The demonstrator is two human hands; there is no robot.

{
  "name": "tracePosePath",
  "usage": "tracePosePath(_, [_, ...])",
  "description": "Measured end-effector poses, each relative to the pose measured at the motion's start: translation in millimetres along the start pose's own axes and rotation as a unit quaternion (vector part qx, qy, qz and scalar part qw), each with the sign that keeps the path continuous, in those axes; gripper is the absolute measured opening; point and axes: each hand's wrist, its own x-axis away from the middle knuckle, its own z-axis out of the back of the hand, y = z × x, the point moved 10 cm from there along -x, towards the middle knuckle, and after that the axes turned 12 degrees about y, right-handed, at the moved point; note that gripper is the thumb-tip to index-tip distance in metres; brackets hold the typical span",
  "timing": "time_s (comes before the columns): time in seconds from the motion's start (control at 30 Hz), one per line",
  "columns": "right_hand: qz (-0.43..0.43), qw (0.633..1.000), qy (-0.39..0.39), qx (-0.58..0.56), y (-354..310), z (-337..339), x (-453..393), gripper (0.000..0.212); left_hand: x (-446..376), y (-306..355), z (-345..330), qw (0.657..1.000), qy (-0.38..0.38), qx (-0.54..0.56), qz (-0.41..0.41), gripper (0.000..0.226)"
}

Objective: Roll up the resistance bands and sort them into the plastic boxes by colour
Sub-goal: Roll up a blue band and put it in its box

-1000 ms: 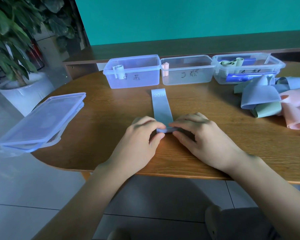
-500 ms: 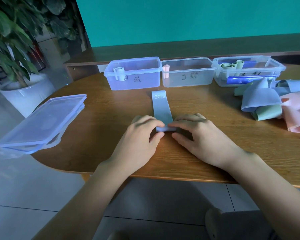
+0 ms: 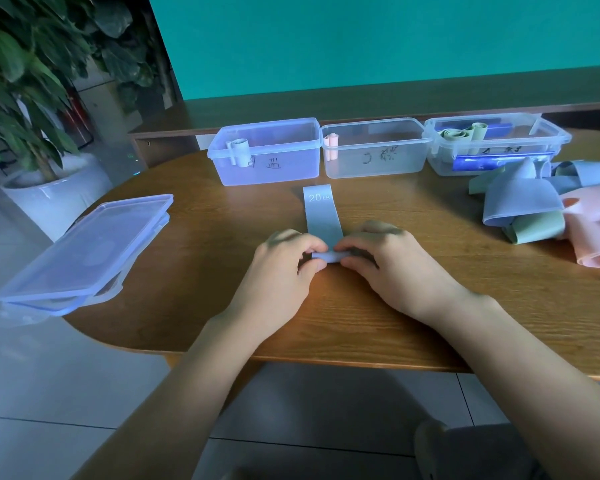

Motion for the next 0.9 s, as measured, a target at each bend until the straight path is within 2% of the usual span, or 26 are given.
tracePosePath(0.27, [0.019, 1.0, 0.003, -0.023, -12.5, 14.5, 25.1, 0.018, 25.7, 5.4, 12.1, 0.999, -0.011, 0.024, 0.02, 0.015])
tracePosePath(0.4, [-0.001, 0.998, -0.004, -0.056, -19.4, 25.0, 39.7, 0.022, 40.7, 14.9, 21.0, 0.999, -0.012, 0.034, 0.01, 0.011])
tracePosePath(0.6, [-0.002, 0.994, -0.057, -0.094, -30.3, 26.4, 47.3, 0.005, 55.0, 21.5, 30.6, 0.999, -0.01, 0.049, -0.005, 0.008])
tracePosePath(0.77, [-0.001, 0.995, -0.05, -0.082, -28.3, 26.9, 44.9, 0.004, 52.1, 22.6, 32.6, 0.999, 0.008, 0.045, -0.017, 0.006])
tracePosePath(0.9, [-0.005, 0.997, -0.043, -0.066, -22.1, 24.0, 40.5, 0.013, 50.7, 20.1, 30.2, 0.999, 0.009, 0.023, -0.02, 0.017])
